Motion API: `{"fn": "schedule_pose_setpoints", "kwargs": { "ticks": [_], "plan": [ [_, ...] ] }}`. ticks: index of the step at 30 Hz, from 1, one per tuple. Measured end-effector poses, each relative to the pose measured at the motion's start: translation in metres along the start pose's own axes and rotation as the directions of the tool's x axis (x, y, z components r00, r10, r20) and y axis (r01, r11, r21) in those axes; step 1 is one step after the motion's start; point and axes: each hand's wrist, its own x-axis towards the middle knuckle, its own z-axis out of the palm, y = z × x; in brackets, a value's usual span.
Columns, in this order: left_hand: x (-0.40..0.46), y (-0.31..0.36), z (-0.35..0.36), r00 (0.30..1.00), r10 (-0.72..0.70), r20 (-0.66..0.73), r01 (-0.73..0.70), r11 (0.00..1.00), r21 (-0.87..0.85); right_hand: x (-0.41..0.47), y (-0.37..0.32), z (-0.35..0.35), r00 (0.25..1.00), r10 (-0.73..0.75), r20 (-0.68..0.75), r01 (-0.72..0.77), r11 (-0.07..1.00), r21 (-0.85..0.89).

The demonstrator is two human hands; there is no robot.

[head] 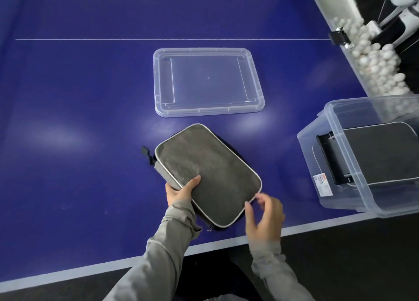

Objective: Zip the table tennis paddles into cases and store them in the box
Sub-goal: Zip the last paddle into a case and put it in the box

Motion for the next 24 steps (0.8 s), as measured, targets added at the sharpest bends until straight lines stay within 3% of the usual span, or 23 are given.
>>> {"fn": "schedule_pose_setpoints", "kwargs": {
  "ticks": [4, 8, 15, 19, 24],
  "plan": [
    [-0.007, 0.014, 0.009, 0.991, -0.049, -0.128, 0.02, 0.975, -0.222, -0.035, -0.013, 0.0, 0.998, -0.066, 0.02, 0.064, 0.995, 0.075],
    [-0.015, 0.022, 0.014, 0.973, -0.075, -0.217, 0.007, 0.955, -0.298, -0.038, -0.034, 0.018, 0.986, -0.108, 0.127, 0.103, 0.994, 0.048],
    [-0.021, 0.033, 0.014, 0.952, -0.112, -0.286, 0.015, 0.946, -0.323, -0.019, -0.049, 0.03, 0.992, -0.125, 0.011, 0.125, 0.992, -0.01],
    [-0.022, 0.038, 0.011, 0.95, -0.095, -0.298, -0.01, 0.943, -0.332, -0.019, -0.051, 0.028, 0.971, -0.239, 0.009, 0.239, 0.971, -0.022],
    [-0.023, 0.042, 0.004, 0.963, -0.072, -0.26, -0.036, 0.922, -0.386, -0.017, -0.047, 0.021, 0.969, -0.246, 0.013, 0.246, 0.969, -0.02]
  ]
}}
